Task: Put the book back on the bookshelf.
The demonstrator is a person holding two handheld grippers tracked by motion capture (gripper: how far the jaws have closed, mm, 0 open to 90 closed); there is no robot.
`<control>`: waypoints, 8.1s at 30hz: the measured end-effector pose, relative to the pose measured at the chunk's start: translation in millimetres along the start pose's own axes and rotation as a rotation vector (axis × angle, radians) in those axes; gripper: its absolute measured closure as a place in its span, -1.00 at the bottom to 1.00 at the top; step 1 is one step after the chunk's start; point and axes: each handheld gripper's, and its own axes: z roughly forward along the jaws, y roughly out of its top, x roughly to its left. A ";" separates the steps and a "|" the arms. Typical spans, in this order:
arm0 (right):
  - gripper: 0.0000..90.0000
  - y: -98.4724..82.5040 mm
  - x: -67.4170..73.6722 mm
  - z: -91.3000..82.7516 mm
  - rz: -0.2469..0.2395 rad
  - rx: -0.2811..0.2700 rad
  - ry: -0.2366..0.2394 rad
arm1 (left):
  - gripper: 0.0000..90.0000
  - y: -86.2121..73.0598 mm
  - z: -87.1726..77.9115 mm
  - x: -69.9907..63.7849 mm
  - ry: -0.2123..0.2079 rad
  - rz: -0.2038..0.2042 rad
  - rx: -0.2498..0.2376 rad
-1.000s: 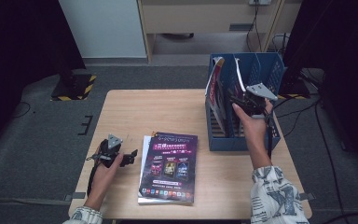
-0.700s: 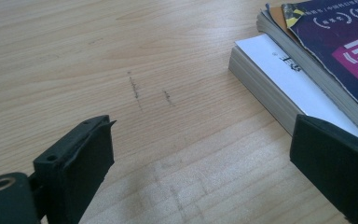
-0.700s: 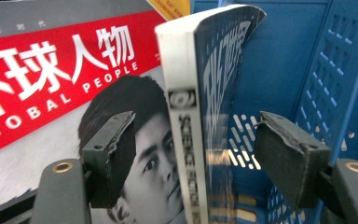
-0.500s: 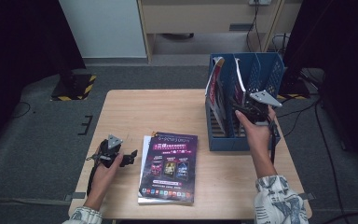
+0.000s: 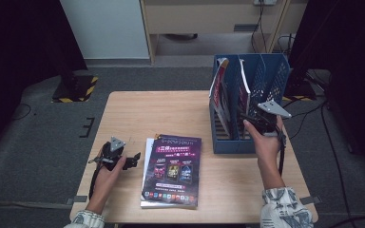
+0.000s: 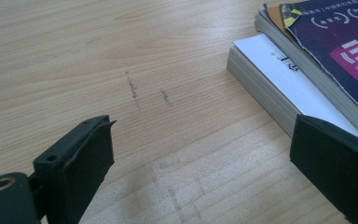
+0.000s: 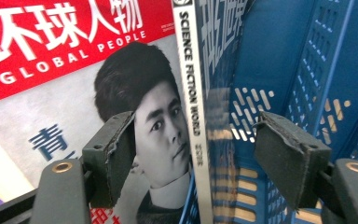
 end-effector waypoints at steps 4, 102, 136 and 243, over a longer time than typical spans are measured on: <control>-0.34 -4.5 -0.3 -5.4 0.007 0.006 0.012 | -0.88 0.0 -0.7 -0.3 -0.003 -0.001 0.000; -0.79 -68.5 150.6 -22.8 -0.209 0.192 0.372 | -0.88 2.7 -6.2 -2.9 -0.021 0.011 -0.012; -0.56 -98.7 148.5 5.1 -0.090 0.344 0.427 | -0.63 14.7 -12.0 -29.3 -0.136 0.056 -0.048; -0.54 -107.8 174.6 48.1 0.041 0.493 0.683 | 0.14 12.6 -0.1 -59.2 -0.275 0.100 0.026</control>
